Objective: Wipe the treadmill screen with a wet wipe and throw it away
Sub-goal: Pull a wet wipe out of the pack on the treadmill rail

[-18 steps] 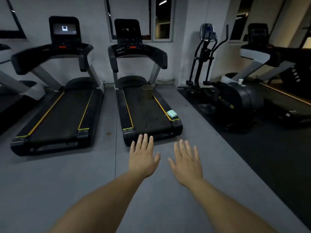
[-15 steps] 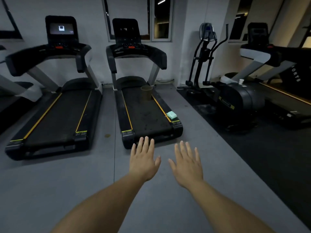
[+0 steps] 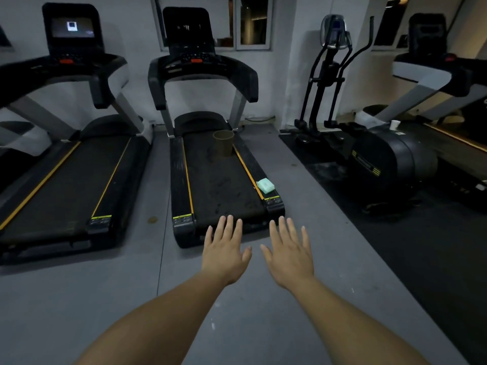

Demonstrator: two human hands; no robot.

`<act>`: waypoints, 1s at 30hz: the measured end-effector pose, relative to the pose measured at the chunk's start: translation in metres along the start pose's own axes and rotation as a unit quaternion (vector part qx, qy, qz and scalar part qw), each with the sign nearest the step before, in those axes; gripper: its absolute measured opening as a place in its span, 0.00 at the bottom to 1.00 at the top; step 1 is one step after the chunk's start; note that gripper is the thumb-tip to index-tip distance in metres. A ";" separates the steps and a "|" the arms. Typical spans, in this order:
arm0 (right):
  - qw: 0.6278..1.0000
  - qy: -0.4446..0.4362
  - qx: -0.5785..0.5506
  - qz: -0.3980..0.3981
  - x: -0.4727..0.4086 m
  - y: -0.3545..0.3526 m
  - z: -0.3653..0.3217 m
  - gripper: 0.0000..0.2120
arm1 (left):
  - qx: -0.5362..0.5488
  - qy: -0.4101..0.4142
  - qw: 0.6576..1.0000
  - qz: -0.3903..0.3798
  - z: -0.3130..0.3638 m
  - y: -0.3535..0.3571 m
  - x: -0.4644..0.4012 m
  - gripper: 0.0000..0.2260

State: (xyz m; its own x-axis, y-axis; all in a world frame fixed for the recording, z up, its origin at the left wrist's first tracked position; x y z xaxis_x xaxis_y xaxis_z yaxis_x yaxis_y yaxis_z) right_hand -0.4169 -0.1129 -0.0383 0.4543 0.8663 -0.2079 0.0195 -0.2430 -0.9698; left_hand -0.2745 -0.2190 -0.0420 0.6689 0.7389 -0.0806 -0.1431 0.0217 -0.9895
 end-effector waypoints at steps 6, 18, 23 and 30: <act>1.000 -0.012 0.000 -0.015 -0.104 0.025 0.049 0.37 | 0.010 -0.009 1.000 0.003 0.014 0.015 -0.117 0.33; 0.999 0.012 0.003 -0.036 -0.357 0.101 0.074 0.32 | 0.027 0.024 0.999 -0.016 -0.033 0.064 -0.390 0.33; 0.999 0.021 -0.006 -0.039 -0.451 0.125 0.088 0.31 | 0.036 0.037 0.998 -0.022 -0.043 0.070 -0.491 0.33; 0.998 0.007 -0.017 -0.053 -0.583 0.169 0.140 0.33 | 0.029 0.008 0.999 -0.036 -0.039 0.110 -0.620 0.33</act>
State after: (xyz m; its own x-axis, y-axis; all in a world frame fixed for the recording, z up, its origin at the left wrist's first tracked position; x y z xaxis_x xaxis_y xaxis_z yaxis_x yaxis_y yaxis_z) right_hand -0.8036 -0.5979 -0.0990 0.4600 0.8821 -0.1017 0.0986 -0.1645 -0.9814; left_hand -0.6767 -0.7013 -0.1052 0.6904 0.7233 -0.0111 -0.1348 0.1136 -0.9843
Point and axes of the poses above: each hand's wrist, its own x-axis away from the middle knuckle, its own y-axis out of the palm, z = x × y, the point moved 1 cm from there along -x, towards the middle knuckle, and after that the axes turned 3 degrees about -x, right-handed, at the moved point
